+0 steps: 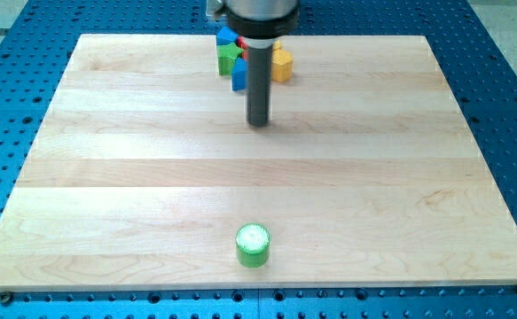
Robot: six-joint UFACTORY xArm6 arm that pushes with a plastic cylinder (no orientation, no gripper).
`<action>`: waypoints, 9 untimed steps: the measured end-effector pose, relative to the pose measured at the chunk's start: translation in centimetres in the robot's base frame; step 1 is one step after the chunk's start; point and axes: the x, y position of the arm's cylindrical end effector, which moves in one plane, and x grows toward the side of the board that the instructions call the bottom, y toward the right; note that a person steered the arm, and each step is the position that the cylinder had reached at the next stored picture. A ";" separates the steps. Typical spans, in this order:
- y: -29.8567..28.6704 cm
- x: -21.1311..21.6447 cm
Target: Push the cube into the red star
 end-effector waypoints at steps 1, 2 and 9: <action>-4.8 0.1; -7.8 0.0; -3.1 -18.0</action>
